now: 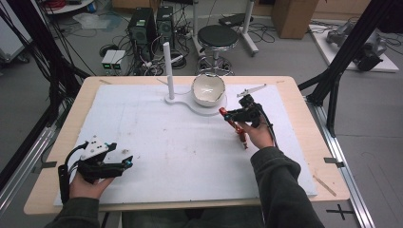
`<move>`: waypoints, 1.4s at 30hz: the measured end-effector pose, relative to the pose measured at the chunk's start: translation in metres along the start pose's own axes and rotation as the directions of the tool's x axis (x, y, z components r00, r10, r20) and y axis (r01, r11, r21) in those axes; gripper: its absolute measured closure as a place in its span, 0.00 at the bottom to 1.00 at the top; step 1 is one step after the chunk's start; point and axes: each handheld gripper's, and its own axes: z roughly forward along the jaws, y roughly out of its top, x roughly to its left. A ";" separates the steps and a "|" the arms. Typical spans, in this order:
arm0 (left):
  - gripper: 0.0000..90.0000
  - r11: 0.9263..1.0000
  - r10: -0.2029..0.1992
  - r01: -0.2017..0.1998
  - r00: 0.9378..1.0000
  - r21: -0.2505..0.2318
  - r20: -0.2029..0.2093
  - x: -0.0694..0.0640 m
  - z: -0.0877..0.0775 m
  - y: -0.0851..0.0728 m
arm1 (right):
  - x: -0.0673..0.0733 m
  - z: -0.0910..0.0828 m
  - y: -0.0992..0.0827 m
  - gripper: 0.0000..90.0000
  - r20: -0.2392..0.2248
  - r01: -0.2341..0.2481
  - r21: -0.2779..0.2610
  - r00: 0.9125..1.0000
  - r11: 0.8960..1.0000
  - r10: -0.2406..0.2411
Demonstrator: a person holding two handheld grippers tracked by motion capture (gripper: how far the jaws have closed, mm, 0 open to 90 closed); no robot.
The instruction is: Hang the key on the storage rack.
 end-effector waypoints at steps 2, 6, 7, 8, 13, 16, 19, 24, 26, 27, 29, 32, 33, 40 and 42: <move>0.26 1.000 0.000 0.000 1.000 0.000 0.000 0.000 0.000 0.000 | 0.001 -0.002 0.001 0.84 -0.008 -0.004 -0.008 1.000 1.000 0.004; 0.26 1.000 0.000 0.000 1.000 0.000 -0.002 0.000 0.000 0.000 | 0.004 -0.009 0.008 0.84 -0.030 0.001 -0.035 1.000 0.999 -0.002; 0.26 1.000 0.001 -0.001 1.000 0.001 -0.002 0.000 0.000 0.000 | 0.007 -0.011 0.011 0.84 -0.039 0.008 -0.049 0.999 0.999 -0.010; 0.26 1.000 0.002 -0.002 1.000 0.003 -0.001 0.000 0.000 0.000 | 0.008 -0.013 0.014 0.84 -0.043 0.015 -0.053 0.999 0.999 -0.017; 0.26 1.000 -0.002 0.002 1.000 0.001 -0.002 0.001 -0.001 0.000 | 0.016 -0.017 0.023 0.84 -0.049 0.046 -0.062 0.998 0.997 -0.049; 0.26 1.000 -0.002 0.002 1.000 0.003 -0.002 0.001 -0.001 0.000 | 0.019 -0.019 0.027 0.84 -0.053 0.047 -0.065 0.997 0.997 -0.050; 0.26 1.000 0.002 -0.002 1.000 0.001 -0.002 0.001 -0.001 0.000 | 0.022 -0.020 0.034 0.84 -0.062 0.054 -0.075 0.996 0.996 -0.059; 0.26 1.000 -0.001 0.001 1.000 0.000 -0.003 0.001 -0.001 0.000 | 0.027 -0.020 0.041 0.84 -0.070 0.072 -0.085 0.994 0.994 -0.078; 0.26 1.000 -0.001 0.001 1.000 0.002 -0.003 0.001 -0.001 0.000 | 0.029 -0.020 0.043 0.84 -0.077 0.070 -0.093 0.994 0.993 -0.077; 0.26 1.000 0.000 0.000 1.000 0.002 -0.004 0.001 -0.001 0.000 | 0.031 -0.019 0.045 0.84 -0.080 0.072 -0.095 0.994 0.993 -0.080; 0.26 1.000 -0.001 0.001 1.000 0.001 -0.003 0.001 -0.001 0.000 | 0.032 -0.019 0.048 0.84 -0.083 0.074 -0.097 0.993 0.993 -0.082; 0.26 1.000 -0.003 0.003 1.000 -0.003 -0.002 0.001 -0.001 0.000 | 0.033 -0.020 0.050 0.84 -0.089 0.072 -0.106 0.993 0.992 -0.082; 0.26 1.000 -0.003 0.003 1.000 -0.003 -0.002 0.001 -0.001 0.000 | 0.034 -0.021 0.054 0.84 -0.094 0.077 -0.114 0.992 0.991 -0.088; 0.26 1.000 -0.001 0.001 1.000 -0.001 -0.001 0.001 -0.001 0.000 | 0.038 -0.023 0.065 0.84 -0.102 0.079 -0.145 0.990 0.986 -0.094; 0.26 1.000 -0.002 0.002 1.000 0.001 -0.002 0.001 -0.001 0.000 | 0.040 -0.024 0.067 0.84 -0.100 0.081 -0.150 0.990 0.985 -0.097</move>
